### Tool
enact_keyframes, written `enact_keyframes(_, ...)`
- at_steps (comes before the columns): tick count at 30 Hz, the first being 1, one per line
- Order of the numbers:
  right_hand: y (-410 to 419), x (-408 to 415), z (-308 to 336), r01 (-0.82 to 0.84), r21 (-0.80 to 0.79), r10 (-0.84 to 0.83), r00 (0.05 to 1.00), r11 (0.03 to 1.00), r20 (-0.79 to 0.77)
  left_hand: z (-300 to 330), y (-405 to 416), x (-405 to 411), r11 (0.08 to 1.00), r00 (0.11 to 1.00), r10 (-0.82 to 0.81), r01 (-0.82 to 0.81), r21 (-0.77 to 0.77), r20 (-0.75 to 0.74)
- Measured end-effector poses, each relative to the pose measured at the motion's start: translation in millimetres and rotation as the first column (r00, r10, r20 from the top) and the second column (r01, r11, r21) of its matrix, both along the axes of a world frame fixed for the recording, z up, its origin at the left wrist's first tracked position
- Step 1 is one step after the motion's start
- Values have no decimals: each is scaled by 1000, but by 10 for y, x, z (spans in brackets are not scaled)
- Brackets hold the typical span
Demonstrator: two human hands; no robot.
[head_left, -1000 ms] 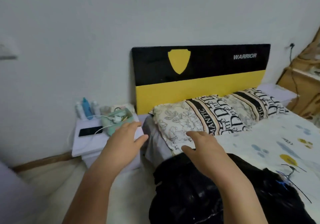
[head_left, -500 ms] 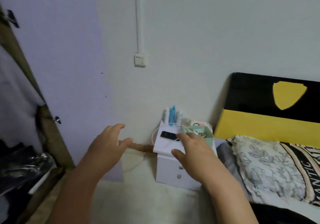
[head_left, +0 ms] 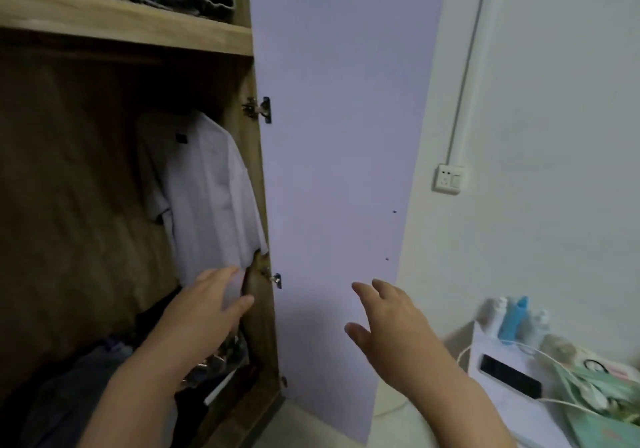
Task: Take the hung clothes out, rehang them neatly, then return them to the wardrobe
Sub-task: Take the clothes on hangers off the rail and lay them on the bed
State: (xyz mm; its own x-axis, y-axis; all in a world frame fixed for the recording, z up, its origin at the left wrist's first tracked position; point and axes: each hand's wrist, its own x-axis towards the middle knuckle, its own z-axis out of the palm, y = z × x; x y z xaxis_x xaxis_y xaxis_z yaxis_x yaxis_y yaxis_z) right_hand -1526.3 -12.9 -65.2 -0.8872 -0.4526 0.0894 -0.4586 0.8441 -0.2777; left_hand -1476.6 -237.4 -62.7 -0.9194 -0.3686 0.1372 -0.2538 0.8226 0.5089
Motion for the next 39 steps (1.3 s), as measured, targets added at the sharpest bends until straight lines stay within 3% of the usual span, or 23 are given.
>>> enact_keyframes(8,-978,-649,157,-222,-23,221,974,975,-52,147,-726,-425,997,996,80,-80,12,29)
enact_keyframes(21,-2198,-2227,597,-443,-159,421,894,883,-151,485,-1539,-1645,977,972,206,-212,-37,-113)
enact_keyframes(30,-3207,-3058,855,-430,-328,358,898,841,-257,611,-2403,-2422,968,962,212,-231,-99,-172)
enact_keyframes(39,-4439,-3724,1243,-224,-321,137,953,920,-271,795,-3436,-3065,981,971,113,-143,-134,-212)
